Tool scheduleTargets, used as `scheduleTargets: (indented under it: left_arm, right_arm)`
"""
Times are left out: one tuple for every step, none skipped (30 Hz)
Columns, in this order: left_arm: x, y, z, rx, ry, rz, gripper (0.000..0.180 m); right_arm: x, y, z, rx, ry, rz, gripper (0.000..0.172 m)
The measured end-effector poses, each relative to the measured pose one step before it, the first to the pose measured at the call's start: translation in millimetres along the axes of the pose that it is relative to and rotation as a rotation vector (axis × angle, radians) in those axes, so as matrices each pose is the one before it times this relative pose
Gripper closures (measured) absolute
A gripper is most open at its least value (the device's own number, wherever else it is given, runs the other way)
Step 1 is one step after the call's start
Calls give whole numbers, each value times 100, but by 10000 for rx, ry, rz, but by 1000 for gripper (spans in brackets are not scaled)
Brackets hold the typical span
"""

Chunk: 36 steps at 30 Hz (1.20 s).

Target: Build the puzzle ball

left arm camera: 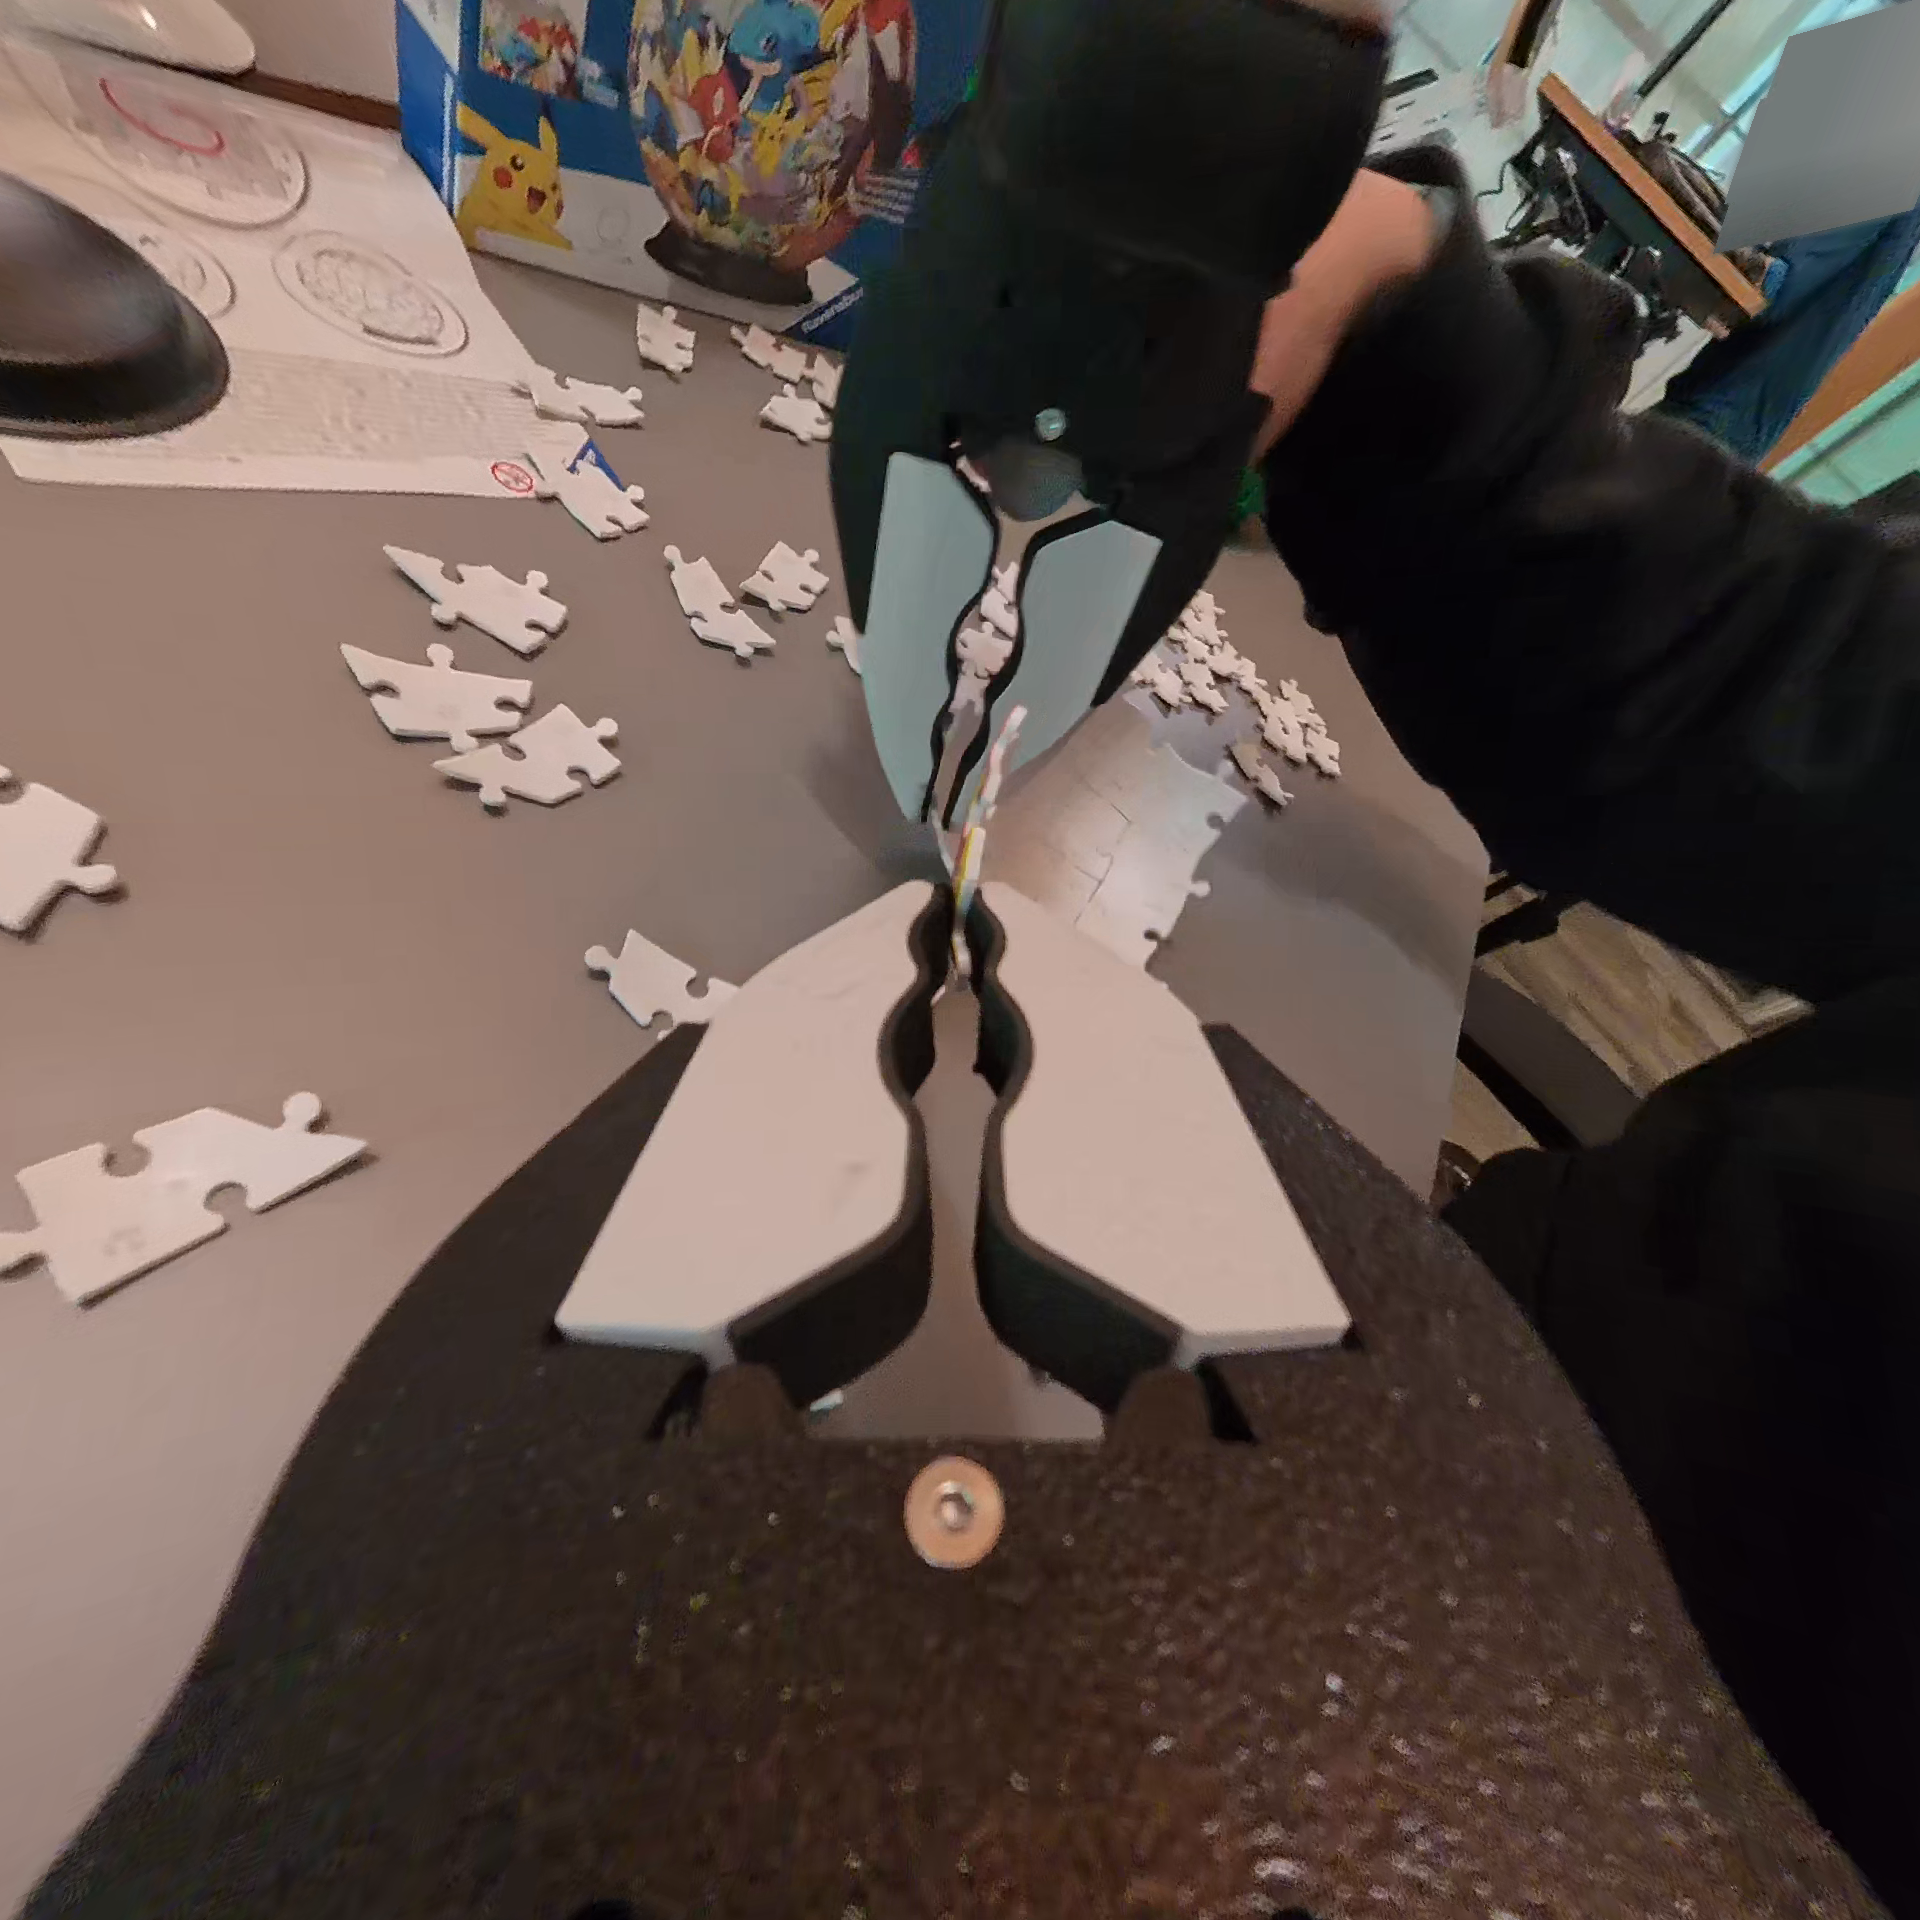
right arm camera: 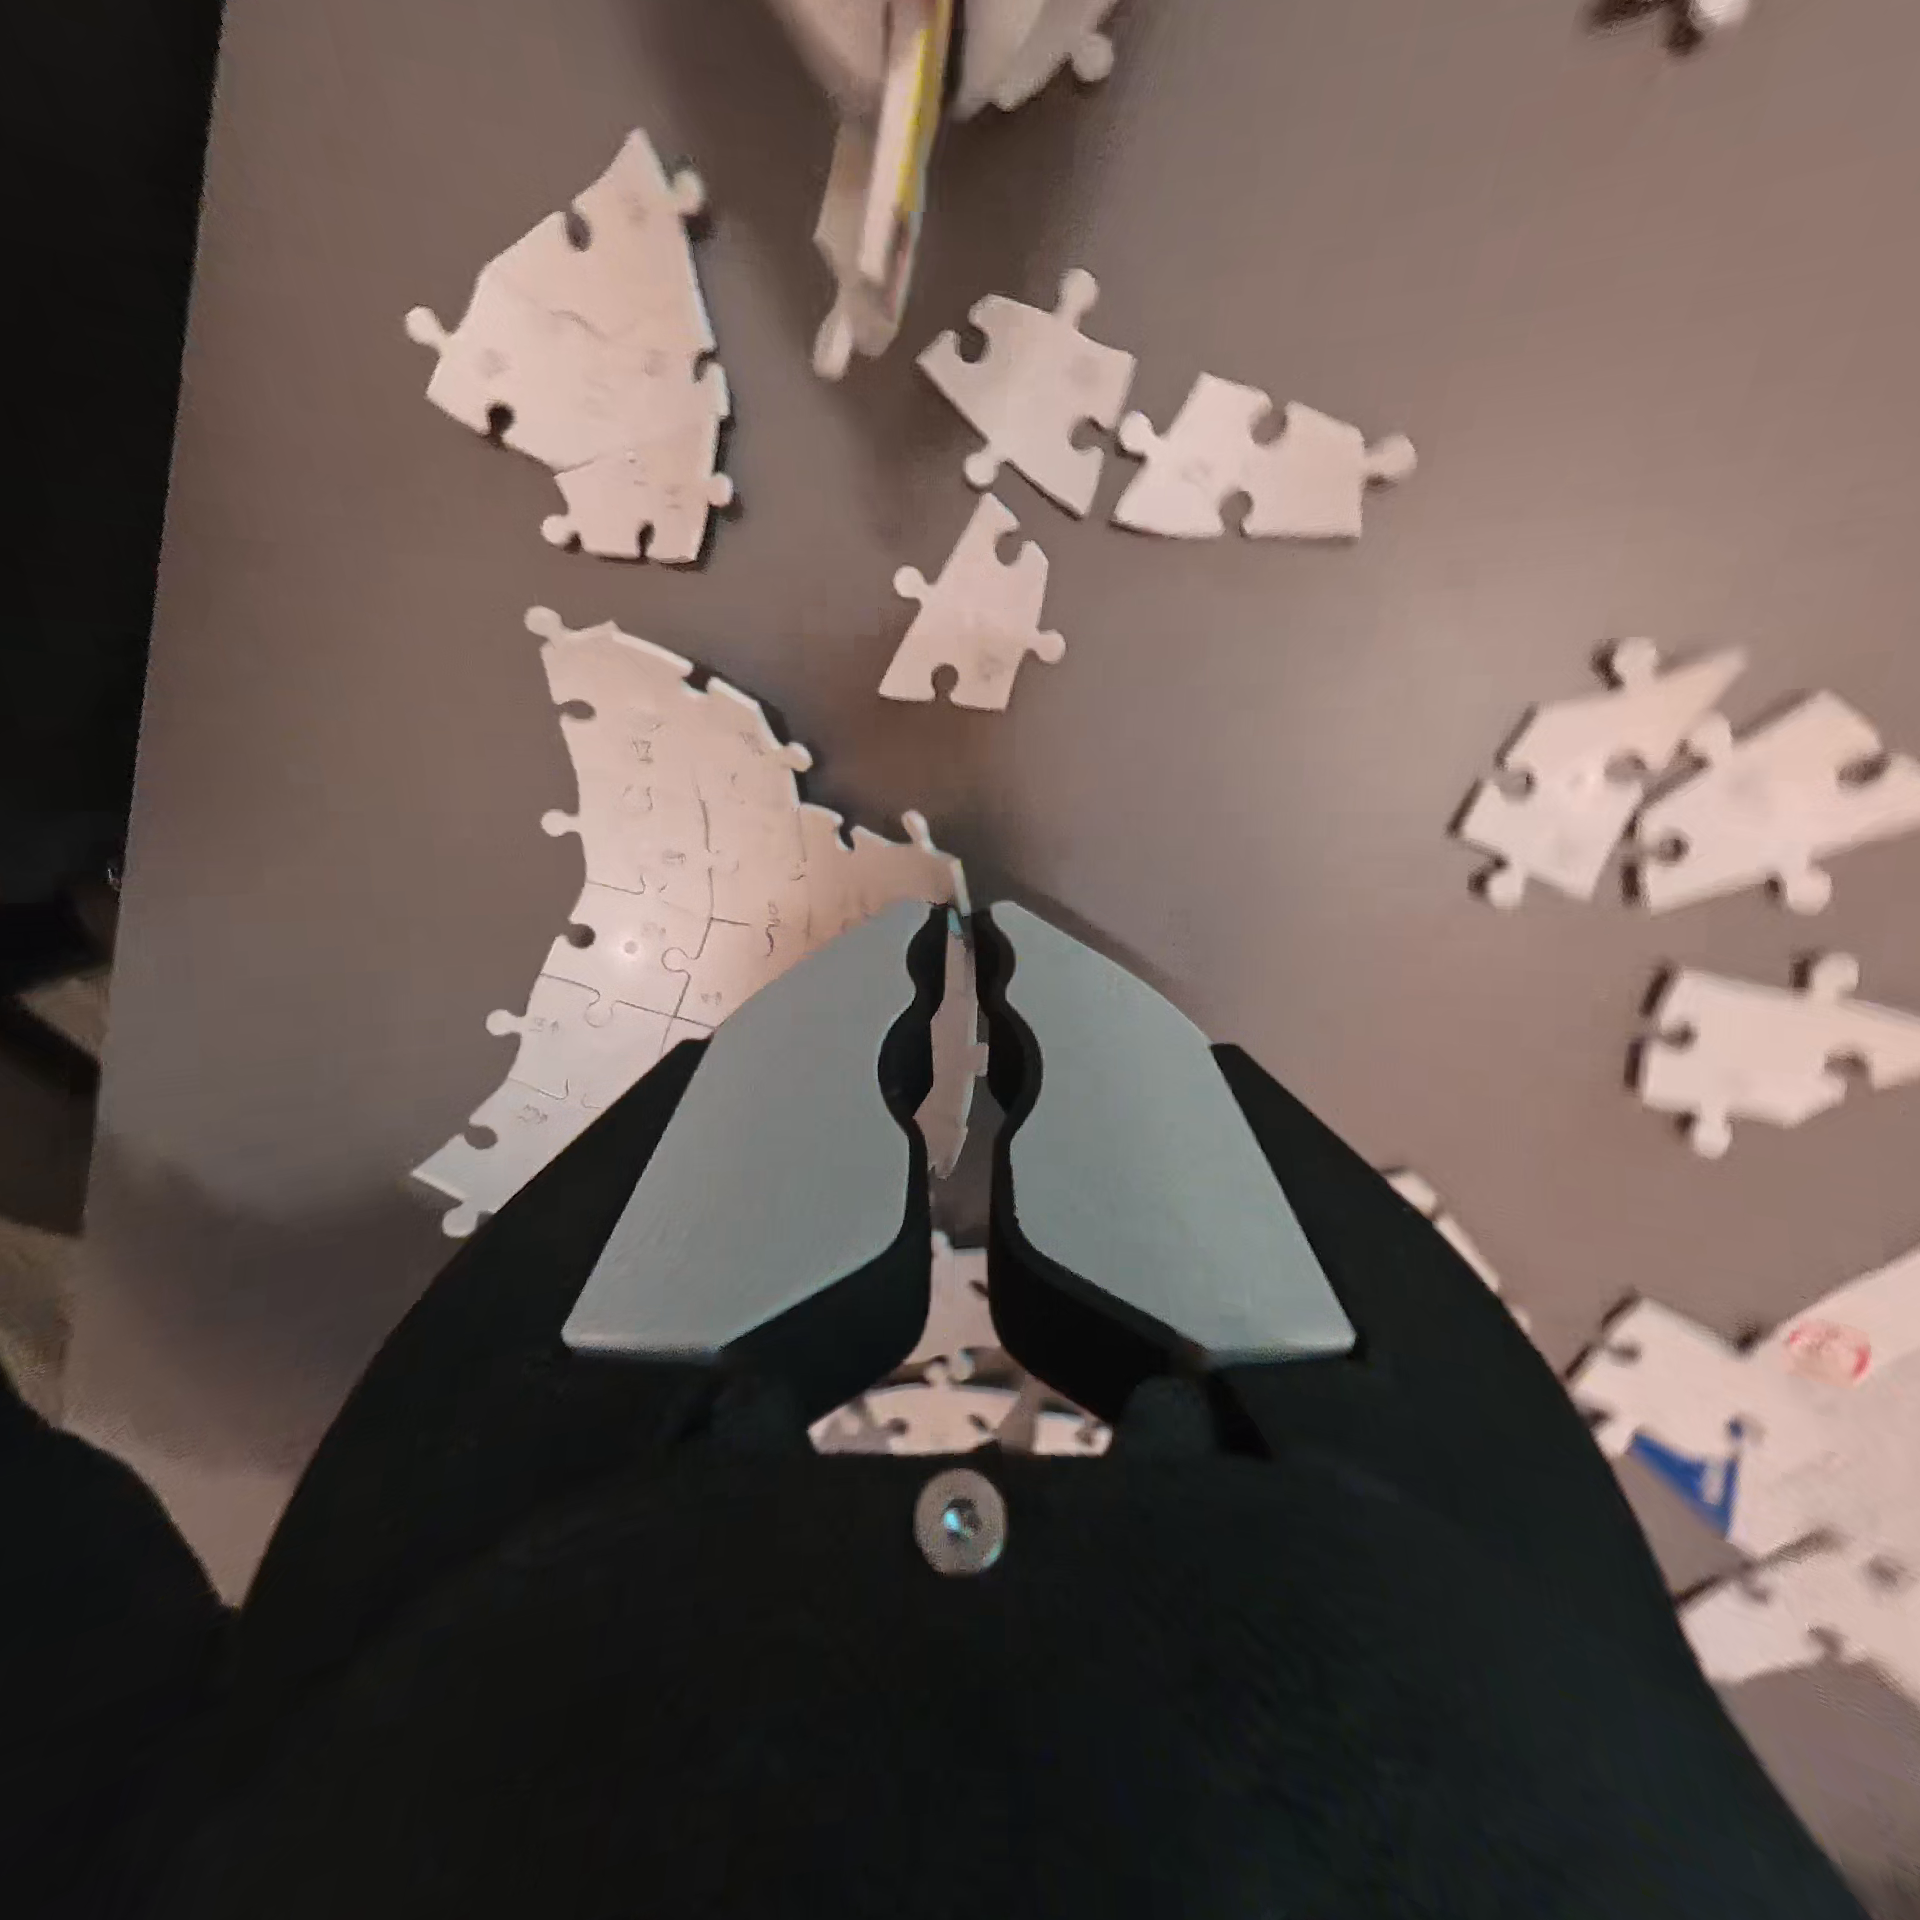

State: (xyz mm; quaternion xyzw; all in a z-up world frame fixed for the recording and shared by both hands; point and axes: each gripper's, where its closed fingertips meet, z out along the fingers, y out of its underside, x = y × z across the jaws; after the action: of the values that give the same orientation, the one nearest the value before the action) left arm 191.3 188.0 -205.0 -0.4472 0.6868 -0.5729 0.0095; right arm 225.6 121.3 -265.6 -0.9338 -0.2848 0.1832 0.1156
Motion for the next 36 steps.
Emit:
scheduleTargets:
  left_arm:
    - [-13, 33, 492, -68, 2, -221, 179]
    - [27, 47, 485, -63, 30, -255, 179]
    - [18, 75, 482, -84, 35, -280, 179]
    - [47, 170, 504, -150, 62, -266, 179]
    - [20, 190, 515, -163, 44, -242, 179]
    - [-57, 110, 508, -107, -18, -188, 179]
    - [-88, 31, 477, -37, -76, -149, 179]
    - [-60, -28, 453, -13, -96, -137, 179]
    - [41, -20, 432, -14, -68, -93, 179]
    - [95, 36, 426, -57, -43, -52, 179]
    - [128, 91, 403, -110, -34, -34, 179]
    - [169, 108, 380, -114, -19, -34, 179]
    - [137, 148, 362, -147, -19, -44, 179]
    - [35, 174, 309, -152, -57, -67, 179]
    - [19, 123, 242, -92, -68, -102, 179]
    - [140, 91, 152, -59, 20, -118, 179]
    - [130, 143, 123, -92, 23, -92, 179]
    - [-39, 236, 103, -159, -83, -32, 179]
    - [-120, 202, 64, -134, -151, 12, 179]
    - [-69, 196, 49, -129, -129, 55, 179]
    - [-79, 248, 61, -189, -146, 78, 179]
    - [-88, 257, 87, -214, -164, 74, 179]
    - [-53, 175, 126, -168, -149, 45, 179]
    - [25, 124, 141, -128, -113, 44, 179]
    - [-12, 82, 131, -117, -143, 63, 179]
    - [-123, 46, 112, -88, -235, 65, 179]
    - [-194, 2, 69, -48, -295, 48, 179]
    - [-149, -13, 37, -33, -274, 0, 179]
    - [-62, -5, 23, -36, -207, -61, 178]
    - [58, 13, -7, -27, -124, -70, 178]
    - [95, -8, -36, -2, -91, -46, 178]
    - [76, 3, -36, 9, -108, -25, 179]
    - [-2, 4, -42, 1, -144, -23, 179]
    - [-61, -3, -36, -6, -157, -47, 178]
    - [-78, -41, -42, 27, -136, -95, 178]
    - [-2, -44, -46, 40, -59, -101, 178]
  right_arm:
    - [-78, 267, -276, 144, 251, 453, 167]
    - [-113, 351, -313, 48, 188, 463, 167]
    - [-162, 412, -303, -45, 102, 494, 168]
    - [-235, 407, -280, -104, 7, 422, 168]
    - [-207, 276, -239, -56, 1, 272, 168]
    - [-211, 79, -157, 37, -44, 190, 169]
    - [-214, -2, -47, 51, -109, 230, 169]
    - [-98, -22, 52, 17, -92, 200, 169]
    - [54, -162, 108, 109, 3, 86, 169]
    - [-11, -198, 168, 152, -75, 108, 169]
    - [-122, -89, 194, 90, -181, 138, 169]
    - [-10, -112, 164, 109, -85, 66, 169]
    - [84, -169, 131, 160, -11, 22, 169]
    - [-8, -122, 97, 172, -77, 63, 168]
    - [7, -69, 46, 154, -88, 101, 169]
    - [93, -45, 7, 148, -35, 50, 169]
    - [96, -68, 32, 177, -14, 5, 169]
    - [40, -24, 43, 145, -54, 36, 169]
    - [52, 47, 44, 90, -44, 86, 169]
    - [89, 59, 28, 61, -18, 60, 169]
    - [98, 5, 5, 94, 15, 13, 168]
    - [59, -63, 0, 125, 0, 8, 168]
    - [3, -101, 8, 133, -35, 48, 168]
    - [0, -105, 25, 127, -44, 53, 168]
    - [-2, -61, 41, 107, -40, 53, 168]
    - [65, 7, 50, 73, 12, 63, 168]
    - [90, 116, 8, -32, 9, 101, 168]
    - [11, 147, -63, -62, -17, 111, 168]
    - [10, 47, -98, 30, 14, -9, 168]
    - [19, -42, -78, 82, 31, -18, 168]
    - [-19, -56, -37, 58, -18, 76, 168]
    - [-36, -18, -5, 14, -35, 88, 168]
    - [-9, -5, 4, 8, -9, 26, 168]
    - [-9, -22, 5, 10, 1, 30, 168]
    - [18, -33, -6, 26, 14, 62, 168]
    - [7, -61, -16, 42, 8, 65, 168]
